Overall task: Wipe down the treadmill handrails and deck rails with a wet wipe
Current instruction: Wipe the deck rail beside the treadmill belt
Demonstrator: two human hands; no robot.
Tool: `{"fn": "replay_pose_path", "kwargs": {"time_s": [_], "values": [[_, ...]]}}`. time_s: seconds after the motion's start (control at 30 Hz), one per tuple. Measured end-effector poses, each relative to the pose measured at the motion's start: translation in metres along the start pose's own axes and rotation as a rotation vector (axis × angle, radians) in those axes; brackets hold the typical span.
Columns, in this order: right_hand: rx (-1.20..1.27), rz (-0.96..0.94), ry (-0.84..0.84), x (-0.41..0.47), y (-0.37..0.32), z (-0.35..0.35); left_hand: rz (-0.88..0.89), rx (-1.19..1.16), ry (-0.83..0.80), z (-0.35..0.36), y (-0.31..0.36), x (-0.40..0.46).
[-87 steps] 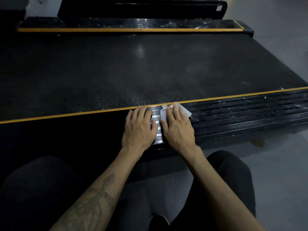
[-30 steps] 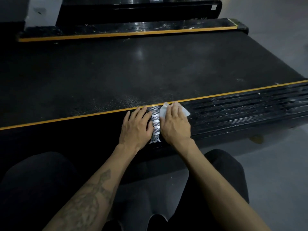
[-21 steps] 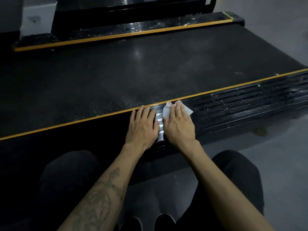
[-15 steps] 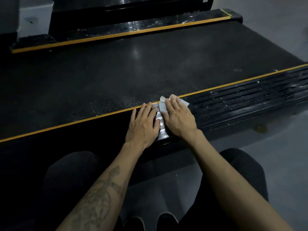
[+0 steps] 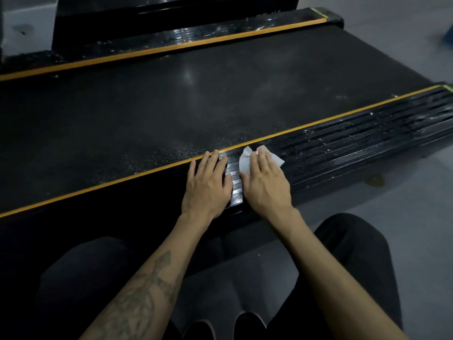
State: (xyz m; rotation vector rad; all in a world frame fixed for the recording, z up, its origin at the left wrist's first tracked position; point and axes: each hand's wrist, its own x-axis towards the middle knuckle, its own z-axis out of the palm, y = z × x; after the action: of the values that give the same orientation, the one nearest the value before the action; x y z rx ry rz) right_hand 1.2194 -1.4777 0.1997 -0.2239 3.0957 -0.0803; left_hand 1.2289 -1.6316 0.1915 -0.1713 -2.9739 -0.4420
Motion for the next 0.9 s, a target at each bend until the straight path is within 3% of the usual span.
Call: {"fn": "replay_pose_path", "kwargs": {"time_s": [0.2,0.4,0.57,0.77,0.9], "values": [[0.020,-0.095,-0.008,0.004,0.001,-0.002,0.007,-0.016,0.002,0.000,-0.001,0.000],[0.019,0.034,0.045,-0.016,-0.006,0.005,0.006,-0.020,0.013,-0.002,-0.001,-0.001],[0.059,-0.072,0.041,-0.006,0.000,-0.001,0.015,-0.013,0.010,-0.002,-0.001,-0.001],[-0.031,-0.004,0.019,-0.024,0.001,0.006,0.012,-0.027,0.030,0.001,-0.001,-0.001],[0.024,-0.085,0.026,-0.023,-0.001,0.004,0.015,-0.024,0.028,0.001,-0.001,0.000]]}}
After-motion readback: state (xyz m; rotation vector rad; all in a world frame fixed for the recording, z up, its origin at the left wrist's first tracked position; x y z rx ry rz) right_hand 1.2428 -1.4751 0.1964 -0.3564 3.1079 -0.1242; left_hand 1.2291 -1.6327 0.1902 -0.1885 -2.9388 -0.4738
